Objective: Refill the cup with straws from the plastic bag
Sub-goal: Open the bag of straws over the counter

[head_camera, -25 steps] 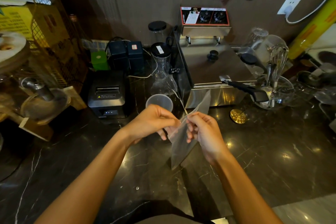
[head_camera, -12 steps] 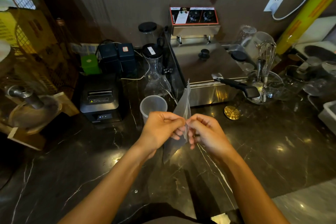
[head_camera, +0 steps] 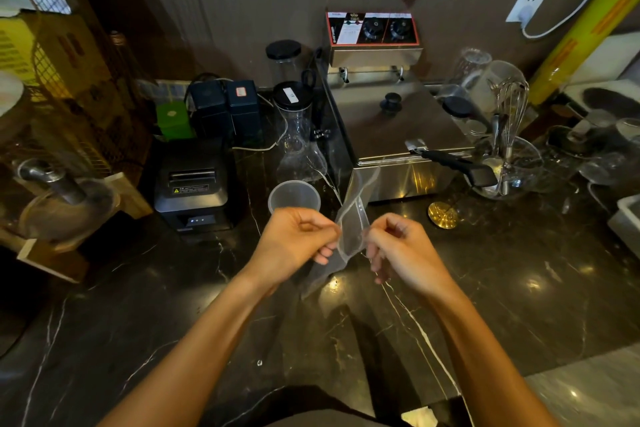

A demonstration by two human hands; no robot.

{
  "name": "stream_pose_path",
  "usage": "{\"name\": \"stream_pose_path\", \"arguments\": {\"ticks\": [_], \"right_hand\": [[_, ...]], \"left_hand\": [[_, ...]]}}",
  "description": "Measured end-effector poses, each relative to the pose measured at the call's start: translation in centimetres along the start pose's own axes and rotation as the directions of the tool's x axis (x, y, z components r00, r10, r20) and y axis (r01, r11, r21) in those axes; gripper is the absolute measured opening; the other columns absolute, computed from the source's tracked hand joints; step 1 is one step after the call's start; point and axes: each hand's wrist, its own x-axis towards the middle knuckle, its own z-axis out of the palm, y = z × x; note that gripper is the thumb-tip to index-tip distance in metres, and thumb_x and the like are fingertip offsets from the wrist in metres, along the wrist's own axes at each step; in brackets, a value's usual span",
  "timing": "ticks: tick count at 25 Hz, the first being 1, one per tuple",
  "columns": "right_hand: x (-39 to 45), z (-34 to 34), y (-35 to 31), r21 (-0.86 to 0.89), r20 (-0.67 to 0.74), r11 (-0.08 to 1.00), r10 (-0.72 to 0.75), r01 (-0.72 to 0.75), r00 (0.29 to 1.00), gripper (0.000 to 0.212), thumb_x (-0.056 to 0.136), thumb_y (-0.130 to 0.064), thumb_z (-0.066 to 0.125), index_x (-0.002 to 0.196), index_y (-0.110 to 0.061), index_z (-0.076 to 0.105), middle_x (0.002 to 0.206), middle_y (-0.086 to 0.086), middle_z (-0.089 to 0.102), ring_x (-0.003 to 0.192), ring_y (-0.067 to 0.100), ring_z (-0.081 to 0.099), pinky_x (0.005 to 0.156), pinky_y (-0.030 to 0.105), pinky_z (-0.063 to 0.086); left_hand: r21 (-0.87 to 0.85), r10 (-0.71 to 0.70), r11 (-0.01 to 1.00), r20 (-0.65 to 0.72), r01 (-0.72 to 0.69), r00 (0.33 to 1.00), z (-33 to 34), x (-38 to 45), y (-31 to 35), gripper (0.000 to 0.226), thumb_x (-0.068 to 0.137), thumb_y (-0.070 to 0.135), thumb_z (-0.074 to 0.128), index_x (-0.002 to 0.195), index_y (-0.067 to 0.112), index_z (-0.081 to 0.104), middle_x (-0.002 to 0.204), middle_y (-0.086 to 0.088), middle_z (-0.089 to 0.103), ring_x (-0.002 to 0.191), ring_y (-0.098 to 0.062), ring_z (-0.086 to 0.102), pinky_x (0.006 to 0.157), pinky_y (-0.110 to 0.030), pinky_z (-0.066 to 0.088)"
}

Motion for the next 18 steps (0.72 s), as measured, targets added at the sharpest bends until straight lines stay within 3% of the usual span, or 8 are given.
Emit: {"name": "stream_pose_path", "arguments": {"ticks": [3, 8, 11, 13, 15, 18], "right_hand": [[0.6, 0.6, -0.6, -0.063, -0.062, 0.997, -0.043, 0.039, 0.997, 0.015, 0.098, -0.022, 0.067, 0.096, -0.007, 0.067, 0.073, 0.006, 0.067, 0.055, 0.012, 0.063, 0.050, 0.029, 0.057], [0.5, 0.9, -1.3, -0.172, -0.005, 0.977, -0.130, 0.128, 0.991, 0.018, 0.097, -0.007, 0.058, 0.084, -0.010, 0.069, 0.065, 0.000, 0.067, 0.056, 0.013, 0.064, 0.052, 0.027, 0.057], [0.1, 1.0, -1.5, -0.182, -0.013, 0.976, -0.125, 0.121, 0.992, 0.023, 0.096, -0.009, 0.059, 0.075, -0.012, 0.069, 0.060, 0.000, 0.065, 0.054, 0.011, 0.062, 0.054, 0.028, 0.057], [0.0, 0.5, -1.1, -0.239, -0.119, 0.968, -0.104, 0.073, 0.987, 0.024, 0.095, -0.017, 0.061, 0.074, -0.008, 0.068, 0.061, 0.007, 0.066, 0.055, 0.014, 0.064, 0.061, 0.039, 0.059], [-0.1, 0.0, -0.7, -0.327, -0.192, 0.945, -0.082, 0.015, 0.978, 0.025, 0.092, -0.027, 0.063, 0.076, -0.010, 0.069, 0.070, 0.014, 0.070, 0.067, 0.028, 0.070, 0.072, 0.053, 0.061], [-0.1, 0.0, -1.3, -0.396, -0.221, 0.918, -0.082, -0.013, 0.972, 0.024, 0.087, -0.042, 0.066, 0.077, -0.020, 0.068, 0.074, 0.009, 0.072, 0.073, 0.028, 0.072, 0.074, 0.057, 0.063]], "left_hand": [[0.041, 0.006, 0.999, 0.054, -0.009, 0.999, 0.7, -0.1, 0.0, 0.016, 0.093, 0.002, 0.070, 0.082, 0.010, 0.077, 0.065, -0.001, 0.074, 0.061, -0.010, 0.070, 0.058, -0.020, 0.060], [0.122, 0.066, 0.990, -0.001, -0.065, 0.998, 1.2, 0.1, 0.7, 0.019, 0.090, 0.004, 0.073, 0.101, 0.020, 0.075, 0.086, -0.012, 0.076, 0.068, -0.027, 0.073, 0.062, -0.028, 0.061], [0.255, 0.176, 0.952, -0.012, -0.167, 0.984, 1.3, 0.7, 1.1, 0.013, 0.091, 0.009, 0.074, 0.096, 0.019, 0.081, 0.080, -0.001, 0.079, 0.072, -0.017, 0.076, 0.071, -0.029, 0.062], [0.274, 0.159, 0.953, -0.092, -0.128, 0.983, 1.3, 0.7, 1.0, 0.012, 0.091, 0.010, 0.074, 0.089, 0.019, 0.082, 0.075, 0.005, 0.079, 0.072, -0.010, 0.076, 0.070, -0.024, 0.063], [0.252, 0.101, 0.966, -0.143, -0.062, 0.985, 1.1, 0.7, 0.7, 0.014, 0.090, 0.010, 0.075, 0.085, 0.021, 0.081, 0.073, 0.008, 0.077, 0.068, -0.007, 0.075, 0.064, -0.021, 0.062], [0.226, 0.096, 0.971, -0.071, -0.078, 0.993, 1.1, 0.5, 0.5, 0.011, 0.092, 0.013, 0.074, 0.086, 0.019, 0.081, 0.070, 0.012, 0.076, 0.063, -0.002, 0.072, 0.061, -0.019, 0.058]]}}
